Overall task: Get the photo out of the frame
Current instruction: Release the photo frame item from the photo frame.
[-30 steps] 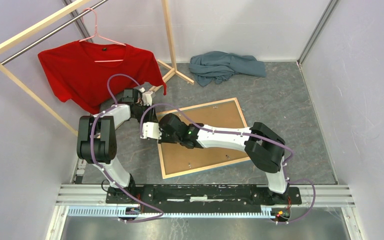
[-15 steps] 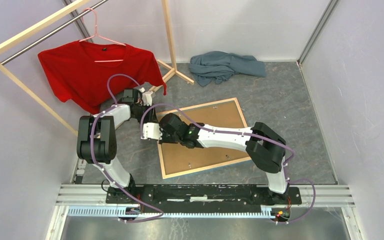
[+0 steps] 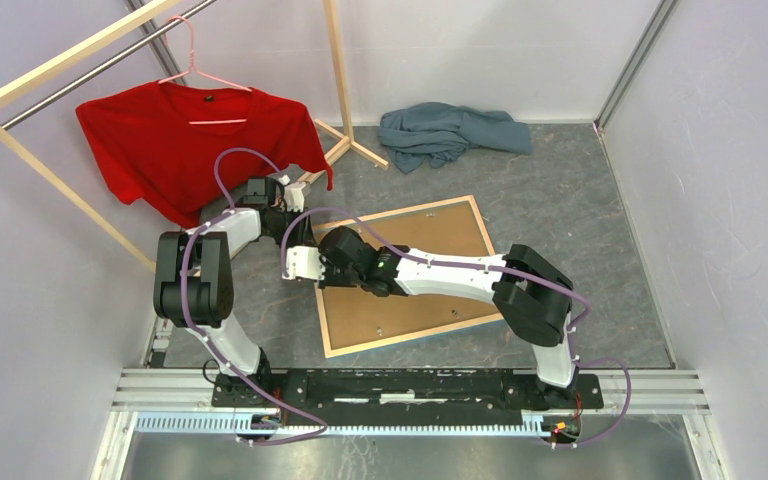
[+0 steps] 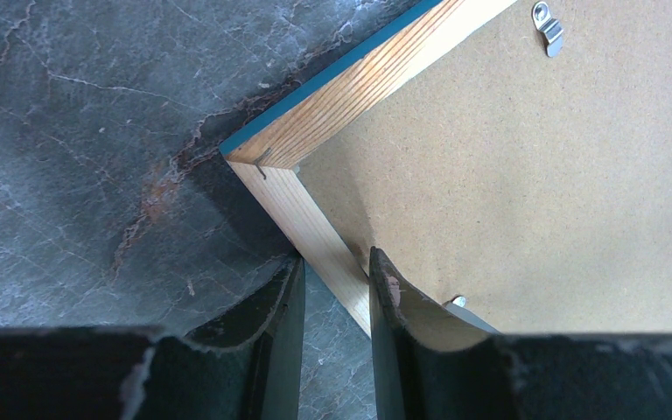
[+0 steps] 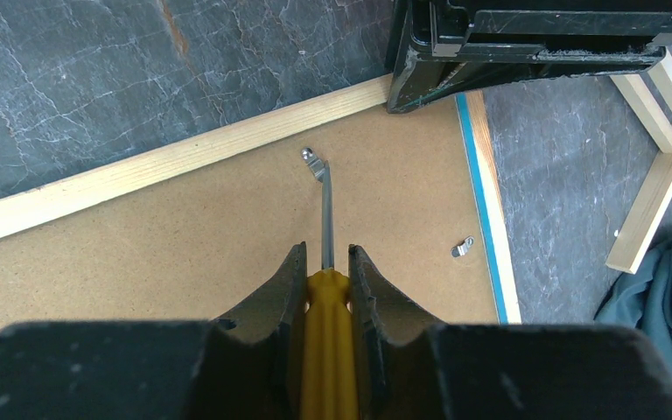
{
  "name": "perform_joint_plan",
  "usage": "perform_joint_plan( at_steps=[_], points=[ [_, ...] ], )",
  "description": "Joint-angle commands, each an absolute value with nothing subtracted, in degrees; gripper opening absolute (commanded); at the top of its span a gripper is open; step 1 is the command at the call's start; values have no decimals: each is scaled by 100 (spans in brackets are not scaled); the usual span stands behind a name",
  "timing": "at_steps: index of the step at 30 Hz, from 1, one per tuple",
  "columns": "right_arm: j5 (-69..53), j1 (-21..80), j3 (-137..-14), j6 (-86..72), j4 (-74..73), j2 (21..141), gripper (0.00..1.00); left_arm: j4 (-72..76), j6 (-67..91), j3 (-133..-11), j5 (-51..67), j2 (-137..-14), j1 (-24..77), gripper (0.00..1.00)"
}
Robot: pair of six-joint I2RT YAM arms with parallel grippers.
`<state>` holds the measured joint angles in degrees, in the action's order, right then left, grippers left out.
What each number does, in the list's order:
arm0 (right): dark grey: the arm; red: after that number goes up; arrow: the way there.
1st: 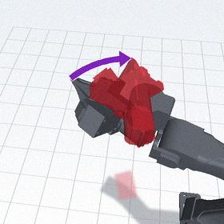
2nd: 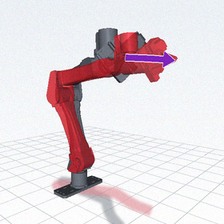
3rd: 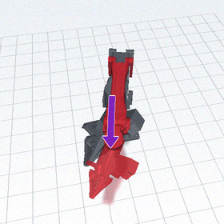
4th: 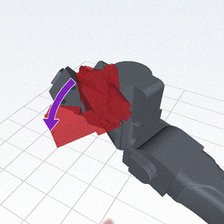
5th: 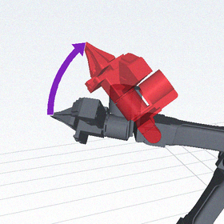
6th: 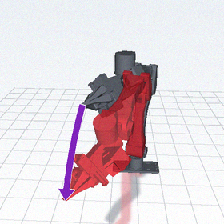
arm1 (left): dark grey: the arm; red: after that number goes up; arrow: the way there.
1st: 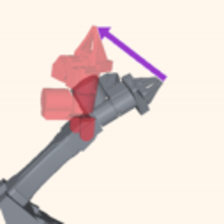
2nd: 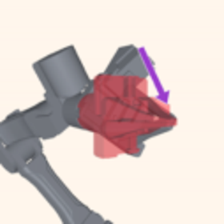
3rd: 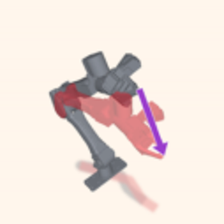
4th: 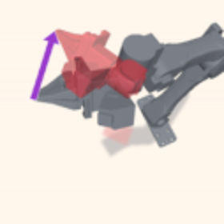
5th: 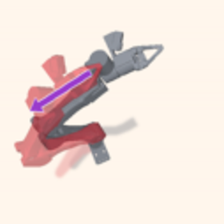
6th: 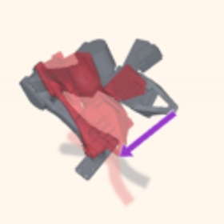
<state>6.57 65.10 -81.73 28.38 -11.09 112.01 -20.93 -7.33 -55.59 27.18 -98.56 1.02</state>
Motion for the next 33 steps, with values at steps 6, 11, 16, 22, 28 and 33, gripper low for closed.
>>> perform_joint_plan(
  at_steps=[6,11,16,22,28,33],
  points=[
    [730,6504,-8139,2853,-1294,10958,0,-2074,-778,-5599,2955,-9756,53,33],
    [807,6499,-8158,2864,-1301,10894,0,-2066,-780,-5603,2962,-9756,53,33],
    [1323,6471,-8127,2951,-1166,10719,0,-2071,-754,-5632,2931,-9747,53,33],
    [1417,6145,-7881,3014,-1024,10365,0,-2078,-704,-5682,2881,-9734,59,33],
    [1439,5482,-7375,3191,-976,9707,0,-2081,-628,-5793,2842,-9694,78,32],
    [1484,4751,-6572,3186,-827,8817,0,-2189,-676,-5955,2775,-9792,173,32]
  ],
)
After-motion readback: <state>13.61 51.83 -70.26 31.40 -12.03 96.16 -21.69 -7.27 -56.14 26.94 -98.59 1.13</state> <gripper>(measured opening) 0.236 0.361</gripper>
